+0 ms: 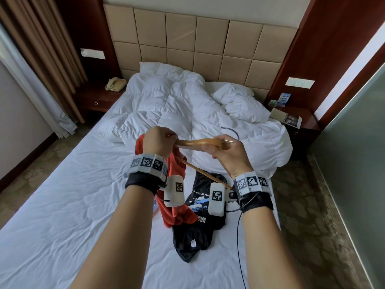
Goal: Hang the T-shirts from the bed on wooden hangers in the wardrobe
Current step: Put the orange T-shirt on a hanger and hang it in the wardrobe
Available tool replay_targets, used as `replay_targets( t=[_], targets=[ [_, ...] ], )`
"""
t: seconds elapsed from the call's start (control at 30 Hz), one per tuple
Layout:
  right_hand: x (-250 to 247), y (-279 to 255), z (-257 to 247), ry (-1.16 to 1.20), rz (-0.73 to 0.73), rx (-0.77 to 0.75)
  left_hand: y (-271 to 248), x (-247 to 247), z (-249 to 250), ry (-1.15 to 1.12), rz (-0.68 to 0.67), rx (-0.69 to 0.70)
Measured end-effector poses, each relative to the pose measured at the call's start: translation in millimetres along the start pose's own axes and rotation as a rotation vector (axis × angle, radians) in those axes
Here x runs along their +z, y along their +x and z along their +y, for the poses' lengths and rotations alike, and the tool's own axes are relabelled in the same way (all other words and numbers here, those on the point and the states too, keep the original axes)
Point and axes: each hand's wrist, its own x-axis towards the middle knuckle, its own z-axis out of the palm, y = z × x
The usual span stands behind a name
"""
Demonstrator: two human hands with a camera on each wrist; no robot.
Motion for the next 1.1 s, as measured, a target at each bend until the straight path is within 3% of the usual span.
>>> replay_targets(
  t=[0.23, 0.5, 0.73, 0.93, 1.1],
  targets=[
    [12, 25, -32, -0.111, -0.046, -0.085, 24, -8, 49, 0.050, -0.092, 0.142],
    [-5, 43, -84, -0.129, -0.058, -0.165, 45, -31, 118, 0.076, -0.073, 0.338],
    [-21, 46, -130, -0.262, -0.054, -0.247, 35, -45, 183, 0.097, -0.037, 0.468],
    [-45, 42, -150, -0.215, -0.018, -0.304, 29, -57, 214, 0.267, -0.119, 0.580],
    [-54, 39, -176, -0.174, -0.044, -0.329, 30, -66, 229, 0.448, -0.161, 0.453]
  ],
)
